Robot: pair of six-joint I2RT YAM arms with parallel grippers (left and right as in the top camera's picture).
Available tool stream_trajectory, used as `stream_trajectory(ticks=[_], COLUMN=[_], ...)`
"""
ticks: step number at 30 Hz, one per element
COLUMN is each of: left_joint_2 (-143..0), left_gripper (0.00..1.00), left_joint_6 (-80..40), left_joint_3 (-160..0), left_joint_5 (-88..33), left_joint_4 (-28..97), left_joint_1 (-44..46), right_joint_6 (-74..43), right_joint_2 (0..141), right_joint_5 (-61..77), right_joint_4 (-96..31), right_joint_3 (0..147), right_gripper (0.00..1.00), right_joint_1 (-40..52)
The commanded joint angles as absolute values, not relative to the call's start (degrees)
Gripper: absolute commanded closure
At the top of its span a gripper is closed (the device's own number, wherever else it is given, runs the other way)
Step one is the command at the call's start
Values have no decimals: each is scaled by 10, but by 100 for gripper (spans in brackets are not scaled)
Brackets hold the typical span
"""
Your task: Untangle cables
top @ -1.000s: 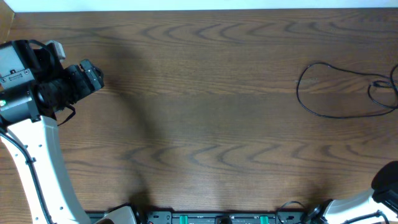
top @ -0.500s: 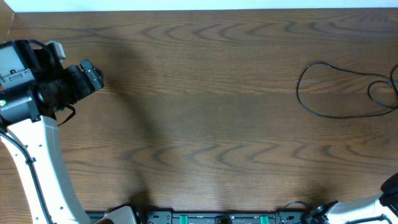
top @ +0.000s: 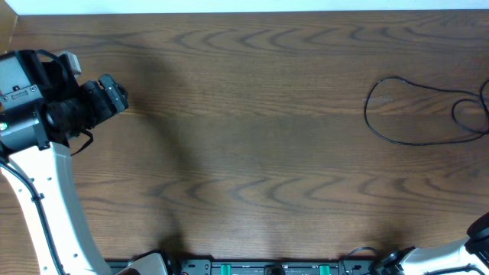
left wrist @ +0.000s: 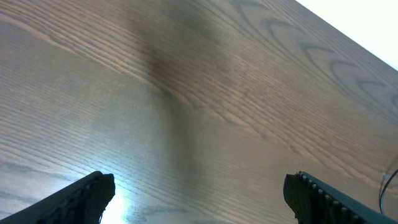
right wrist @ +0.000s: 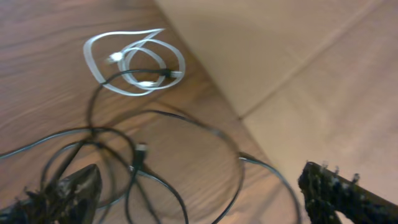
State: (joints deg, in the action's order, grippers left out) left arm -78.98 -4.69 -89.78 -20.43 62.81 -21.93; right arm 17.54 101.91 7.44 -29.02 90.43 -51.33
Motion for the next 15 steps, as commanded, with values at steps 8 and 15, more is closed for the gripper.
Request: stream_trajectory(ticks=[8,15], left_joint_2=[-791,-791], left_gripper=[7,7], left_joint_6=[-41,-41], left_joint_3=[-901,-901], left_joint_5=[-199,-199], left_joint_4=[632,643], left_joint_1=[-220,-221], right_joint_6=[88,-58], right_joint_2=[937,958], right_joint_5=[137,80], right_joint_4=[-347,-383], right_joint_3=[930,927], right_gripper=[1,1], right_joint_1=[-312,-119])
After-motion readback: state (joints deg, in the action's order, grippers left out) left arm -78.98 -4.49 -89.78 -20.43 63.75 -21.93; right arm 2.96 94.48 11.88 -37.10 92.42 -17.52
